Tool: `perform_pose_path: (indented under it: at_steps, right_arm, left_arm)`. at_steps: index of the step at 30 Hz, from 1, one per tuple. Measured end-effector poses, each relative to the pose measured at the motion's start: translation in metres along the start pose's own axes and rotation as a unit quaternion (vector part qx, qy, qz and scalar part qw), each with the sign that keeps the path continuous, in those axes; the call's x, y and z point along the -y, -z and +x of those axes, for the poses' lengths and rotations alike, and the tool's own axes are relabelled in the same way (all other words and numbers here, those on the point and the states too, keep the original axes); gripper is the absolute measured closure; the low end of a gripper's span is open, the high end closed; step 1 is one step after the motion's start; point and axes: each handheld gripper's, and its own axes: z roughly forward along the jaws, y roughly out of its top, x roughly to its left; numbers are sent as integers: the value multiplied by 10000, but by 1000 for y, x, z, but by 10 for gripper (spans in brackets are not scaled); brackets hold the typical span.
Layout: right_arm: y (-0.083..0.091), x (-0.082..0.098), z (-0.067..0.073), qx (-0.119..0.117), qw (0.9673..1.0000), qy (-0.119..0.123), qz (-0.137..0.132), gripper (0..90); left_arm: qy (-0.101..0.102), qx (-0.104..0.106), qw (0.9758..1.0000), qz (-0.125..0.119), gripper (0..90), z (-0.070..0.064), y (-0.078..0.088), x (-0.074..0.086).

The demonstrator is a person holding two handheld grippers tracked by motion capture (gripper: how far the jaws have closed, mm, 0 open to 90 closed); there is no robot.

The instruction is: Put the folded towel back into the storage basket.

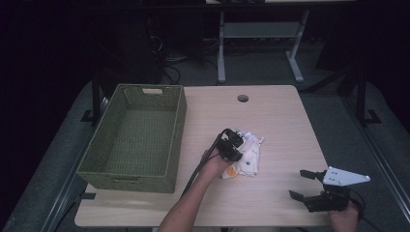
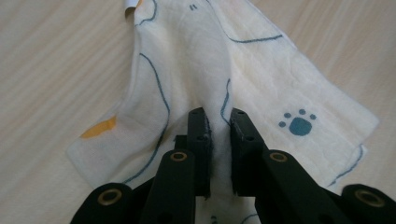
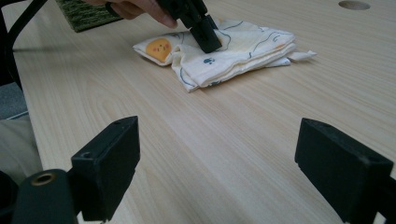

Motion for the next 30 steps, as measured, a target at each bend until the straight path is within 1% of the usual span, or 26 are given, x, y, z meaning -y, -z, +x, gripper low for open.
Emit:
perform_pose_path:
  at_steps: [1,5,7,8,9,10,11,14,16,17,19,20,21,22,26,27,28,30]
  right_arm:
    - [0,0,0,13,10000,5,2,135]
    - [1,1,1,27,10000,-9,-26,135]
    - [1,1,0,43,10000,-18,-31,135]
    - [1,1,0,48,10000,-35,-29,135]
    - [1,1,0,53,10000,-51,-28,135]
    - [1,1,0,57,10000,-53,-24,135]
    - [1,1,0,60,10000,-44,-35,135]
    - [3,2,0,88,9999,-68,-69,135]
    - [5,2,-1,97,9999,-73,-122,135]
    - [5,3,-1,100,9998,-112,-132,135]
    - [6,3,-2,104,9997,-128,-159,135]
    - [6,3,-2,106,9997,-142,-162,135]
    - [7,3,-2,108,9997,-151,-172,135]
    - [7,3,-2,108,9996,-155,-186,135]
    - [7,4,-1,116,9996,-174,-196,135]
    - [7,4,-2,113,9996,-173,-194,135]
    - [7,4,-2,116,9996,-174,-205,135]
    - [7,4,-2,116,9996,-184,-202,135]
  left_arm:
    - [67,48,10000,14,810,1,0,0]
    - [78,128,9999,30,816,3,4,0]
    - [112,208,9997,-45,818,3,8,0]
    - [208,274,9993,-164,819,2,9,0]
    - [200,335,9991,-189,819,1,12,0]
    - [231,359,9987,-266,820,0,15,1]
    - [210,394,9985,-313,821,1,18,1]
    - [307,568,9967,-494,821,0,26,1]
    - [283,650,9961,-526,821,-1,31,2]
    - [311,689,9956,-557,821,-1,34,3]
    - [407,867,9933,-645,821,-1,40,5]
    - [423,904,9928,-668,821,0,43,6]
    - [474,953,9917,-724,821,-1,46,8]
    - [540,1054,9899,-780,820,-1,49,9]
    - [642,1333,9852,-869,819,-1,57,12]
    - [699,1400,9835,-904,819,-1,59,13]
    - [754,1499,9812,-951,819,-1,60,13]
    - [802,1665,9775,-1012,819,-1,64,15]
